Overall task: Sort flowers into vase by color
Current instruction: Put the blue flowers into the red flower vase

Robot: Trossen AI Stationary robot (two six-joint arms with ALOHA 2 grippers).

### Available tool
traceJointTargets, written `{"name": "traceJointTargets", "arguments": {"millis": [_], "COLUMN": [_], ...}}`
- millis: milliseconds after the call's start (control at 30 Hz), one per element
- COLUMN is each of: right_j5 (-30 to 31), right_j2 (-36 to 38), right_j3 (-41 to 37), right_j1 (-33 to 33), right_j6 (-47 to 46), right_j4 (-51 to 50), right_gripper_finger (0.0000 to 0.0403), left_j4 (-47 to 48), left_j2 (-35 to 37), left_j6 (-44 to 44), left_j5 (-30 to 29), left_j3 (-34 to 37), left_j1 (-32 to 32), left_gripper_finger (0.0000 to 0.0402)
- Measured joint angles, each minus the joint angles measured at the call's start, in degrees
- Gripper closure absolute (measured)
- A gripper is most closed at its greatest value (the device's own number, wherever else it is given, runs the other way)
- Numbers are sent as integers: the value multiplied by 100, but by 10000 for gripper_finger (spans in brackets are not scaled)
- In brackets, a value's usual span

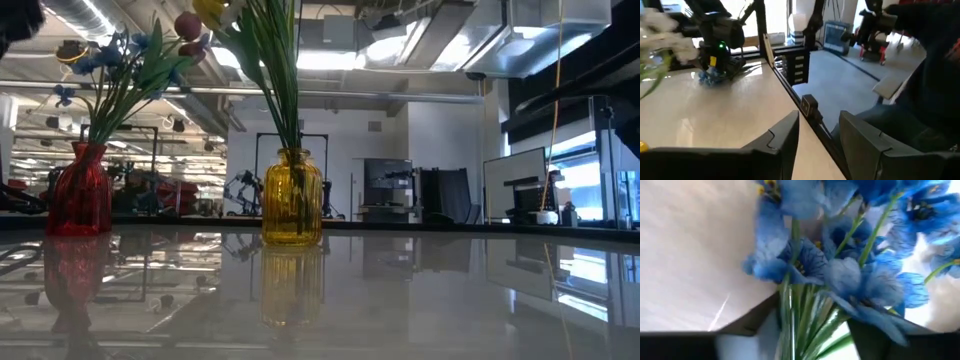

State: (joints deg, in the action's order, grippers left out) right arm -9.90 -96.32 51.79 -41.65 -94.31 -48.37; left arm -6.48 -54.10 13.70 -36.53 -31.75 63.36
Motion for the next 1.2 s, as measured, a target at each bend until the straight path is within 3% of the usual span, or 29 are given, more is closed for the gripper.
{"name": "traceJointTargets", "arguments": {"millis": [167, 267, 400, 500, 700, 867, 1000, 1100, 1200], "right_j5": [404, 1166, 2393, 3230, 4886, 4773, 4498, 4339, 3749], "right_j2": [-1, -41, -32, -32, -31, -29, -29, -29, -33], "right_j3": [42, 333, 1084, 1564, 2164, 2173, 2173, 2173, 2173], "right_j1": [-7, -60, -206, -309, -330, -362, -402, -289, -121], "right_j6": [311, 322, 801, 1455, 3326, 5925, 7753, 8669, 9150], "right_j4": [211, 211, 303, 559, 2083, 4213, 5226, 5650, 6263], "right_gripper_finger": [320, 382, 379, 376, 392, 396, 394, 394, 398], "left_j4": [-225, -189, -394, -378, -604, -1432, -2568, -3434, -4466], "left_j2": [-880, -1391, -1895, -2194, -2642, -3134, -3508, -3808, -4203], "left_j6": [108, 377, 874, 1393, 1597, 1259, 777, 514, 54], "left_j5": [-680, -1142, -1781, -1875, -2268, -2431, -2373, -2285, -2035], "left_j3": [-401, -591, -704, -701, -699, -697, -697, -697, -694], "left_j1": [346, 565, 683, 530, 114, -374, -699, -878, -1130], "left_gripper_finger": [276, 281, 279, 267, 231, 222, 222, 222, 221]}}
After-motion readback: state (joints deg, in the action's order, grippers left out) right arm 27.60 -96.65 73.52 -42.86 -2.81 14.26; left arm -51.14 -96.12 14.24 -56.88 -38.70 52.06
